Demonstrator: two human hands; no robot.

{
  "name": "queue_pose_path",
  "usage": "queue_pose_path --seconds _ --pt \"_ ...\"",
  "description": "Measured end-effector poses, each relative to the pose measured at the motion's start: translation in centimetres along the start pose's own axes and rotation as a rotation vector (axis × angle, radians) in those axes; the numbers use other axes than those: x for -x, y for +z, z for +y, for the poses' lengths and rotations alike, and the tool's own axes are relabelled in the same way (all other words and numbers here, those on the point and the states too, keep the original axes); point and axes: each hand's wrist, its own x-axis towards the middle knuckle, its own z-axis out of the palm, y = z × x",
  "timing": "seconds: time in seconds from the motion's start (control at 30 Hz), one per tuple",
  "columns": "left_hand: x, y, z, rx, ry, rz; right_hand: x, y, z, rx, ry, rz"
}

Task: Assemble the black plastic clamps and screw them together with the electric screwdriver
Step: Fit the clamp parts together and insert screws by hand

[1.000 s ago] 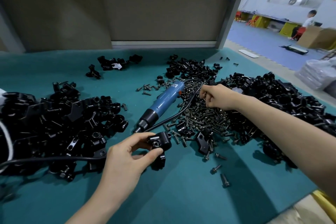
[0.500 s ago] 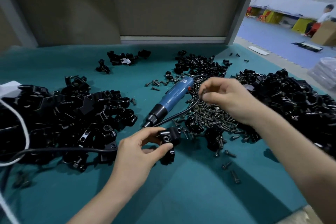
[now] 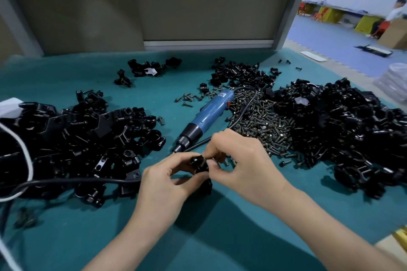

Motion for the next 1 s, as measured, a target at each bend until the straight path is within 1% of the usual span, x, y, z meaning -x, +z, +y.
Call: queue_pose_path --seconds 0.13,0.33,0.47,0.53,0.57,0.6,0.63,0.67,0.7,0.77,0.8,0.87,1.0 --pt "0.0 -0.3 -0.1 -0.018 0.011 -0.017 0.0 0.2 -0.5 0.075 -0.051 -0.055" --pt "0.0 -0.1 0.1 -0.026 -0.002 0.001 -0.6 -0.4 -0.5 0.136 0.042 -0.15" --pt "0.2 -0.1 0.2 -0.03 -0.002 -0.009 -0.7 -0.5 -0.6 0.025 0.124 -0.174" --pt "0.2 -0.1 0.3 -0.018 -0.012 -0.003 -0.8 -1.2 -0.6 -0.005 0.099 -0.2" --pt "0.2 0.0 0.3 -0.002 -0.025 0.009 -1.0 -1.7 -0.1 -0.021 0.099 -0.182" --pt "0.2 0.0 0.3 0.011 -0.041 0.022 -1.3 -2.5 0.9 -0.021 0.135 -0.124" --pt "0.2 0.0 0.3 0.016 -0.059 0.029 -1.8 -3.4 2.4 0.012 0.214 -0.037" --pt "0.2 0.1 0.3 0.012 -0.075 0.031 -2.2 -4.5 4.2 0.082 0.326 0.037" --pt "0.2 0.1 0.2 0.006 -0.087 0.028 -2.5 -5.5 6.2 0.183 0.455 0.052" --pt "0.3 0.1 0.3 0.0 -0.094 0.025 -2.5 -6.5 10.2 0.351 0.686 -0.05" --pt "0.3 0.1 0.3 0.0 -0.091 0.025 -2.3 -6.4 11.7 0.379 0.756 -0.109" --pt "0.3 0.0 0.4 0.0 -0.088 0.025 -1.6 -5.8 13.6 0.41 0.789 -0.161" --pt "0.2 0.1 0.4 -0.003 -0.076 0.028 -1.5 -5.4 14.3 0.428 0.762 -0.114"
